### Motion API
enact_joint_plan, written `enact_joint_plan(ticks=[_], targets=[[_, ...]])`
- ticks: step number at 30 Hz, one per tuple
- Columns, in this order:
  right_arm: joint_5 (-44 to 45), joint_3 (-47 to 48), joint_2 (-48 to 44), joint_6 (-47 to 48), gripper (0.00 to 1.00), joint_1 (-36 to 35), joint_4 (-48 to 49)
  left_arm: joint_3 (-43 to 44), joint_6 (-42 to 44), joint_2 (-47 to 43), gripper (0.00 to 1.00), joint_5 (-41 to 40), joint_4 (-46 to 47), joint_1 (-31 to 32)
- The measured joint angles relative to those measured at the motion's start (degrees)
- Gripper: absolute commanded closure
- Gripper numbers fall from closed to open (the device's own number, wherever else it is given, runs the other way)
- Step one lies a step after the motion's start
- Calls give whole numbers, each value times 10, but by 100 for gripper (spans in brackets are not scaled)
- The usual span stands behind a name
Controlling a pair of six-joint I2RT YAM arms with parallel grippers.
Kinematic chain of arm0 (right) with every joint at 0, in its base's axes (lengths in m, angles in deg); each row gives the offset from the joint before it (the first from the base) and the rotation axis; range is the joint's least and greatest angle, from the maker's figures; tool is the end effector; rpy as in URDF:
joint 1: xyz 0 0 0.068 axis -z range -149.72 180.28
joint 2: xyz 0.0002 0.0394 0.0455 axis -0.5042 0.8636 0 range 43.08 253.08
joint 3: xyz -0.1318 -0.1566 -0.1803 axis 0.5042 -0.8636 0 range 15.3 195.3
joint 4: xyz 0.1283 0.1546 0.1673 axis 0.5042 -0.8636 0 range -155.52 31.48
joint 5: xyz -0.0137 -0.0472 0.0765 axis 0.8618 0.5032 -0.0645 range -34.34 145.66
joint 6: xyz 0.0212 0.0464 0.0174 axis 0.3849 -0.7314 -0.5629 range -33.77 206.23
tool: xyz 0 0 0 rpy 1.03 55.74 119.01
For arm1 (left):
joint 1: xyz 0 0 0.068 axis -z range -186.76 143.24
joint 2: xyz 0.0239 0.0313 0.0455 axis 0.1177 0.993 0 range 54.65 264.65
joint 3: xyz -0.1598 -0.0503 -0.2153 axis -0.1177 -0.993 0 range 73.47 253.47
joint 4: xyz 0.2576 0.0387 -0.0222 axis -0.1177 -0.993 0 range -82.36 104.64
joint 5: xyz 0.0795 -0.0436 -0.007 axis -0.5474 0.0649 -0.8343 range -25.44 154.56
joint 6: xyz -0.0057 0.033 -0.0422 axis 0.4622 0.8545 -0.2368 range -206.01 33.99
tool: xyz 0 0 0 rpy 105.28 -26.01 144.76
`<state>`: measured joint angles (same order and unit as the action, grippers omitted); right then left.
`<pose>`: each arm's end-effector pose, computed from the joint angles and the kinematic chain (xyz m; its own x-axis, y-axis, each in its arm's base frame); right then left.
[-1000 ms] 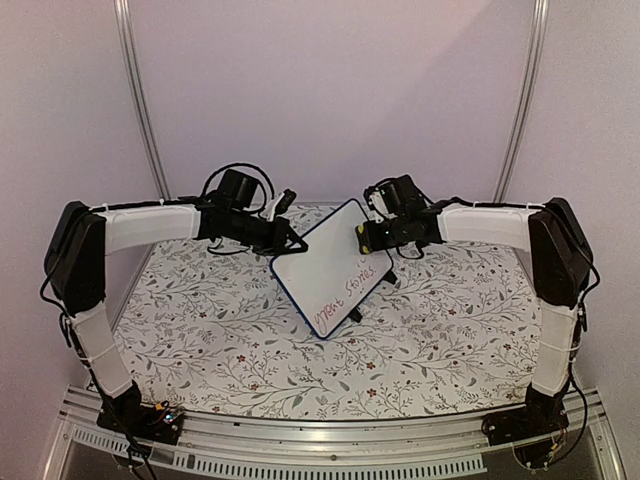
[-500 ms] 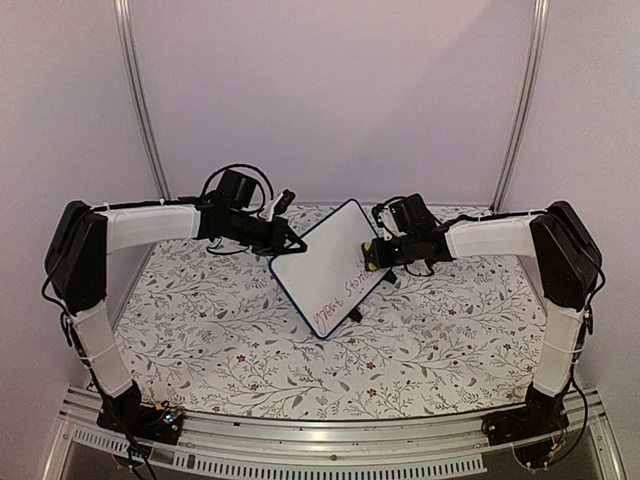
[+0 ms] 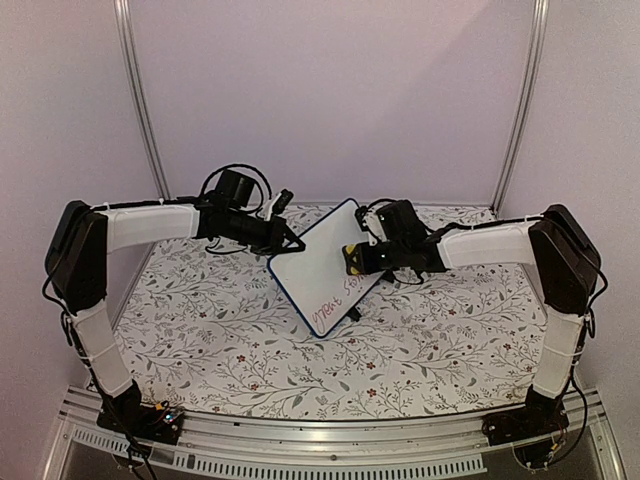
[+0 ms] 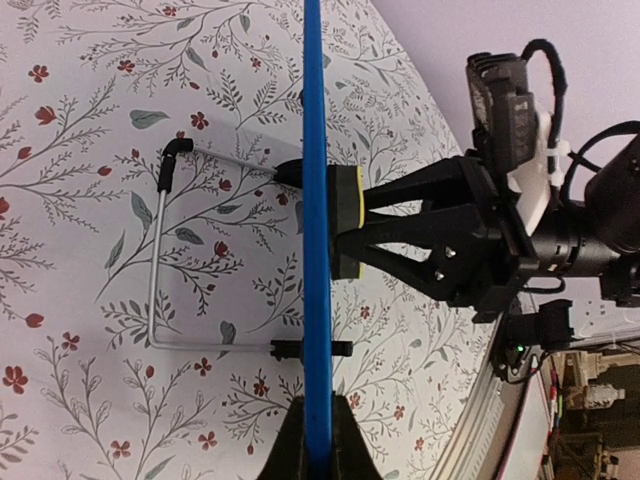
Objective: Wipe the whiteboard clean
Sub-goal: Erase the whiteboard at the center of the board.
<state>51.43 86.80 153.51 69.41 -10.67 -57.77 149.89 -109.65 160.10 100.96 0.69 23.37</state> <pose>0.3204 0.2816 0.1859 -0.6488 -0.1808 -0.7392 -0.5325 0.8018 0.2712 0.3430 -0.2235 0.2316 -0.8527 0.1217 -0.5081 0.4777 0.5752 -0.6640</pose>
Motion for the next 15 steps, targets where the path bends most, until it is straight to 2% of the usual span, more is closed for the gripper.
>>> enact_joint_plan(ticks=[15], targets=[[44,-2,0,-28,86,-5,20,0,0,0,100,-2,3,0]])
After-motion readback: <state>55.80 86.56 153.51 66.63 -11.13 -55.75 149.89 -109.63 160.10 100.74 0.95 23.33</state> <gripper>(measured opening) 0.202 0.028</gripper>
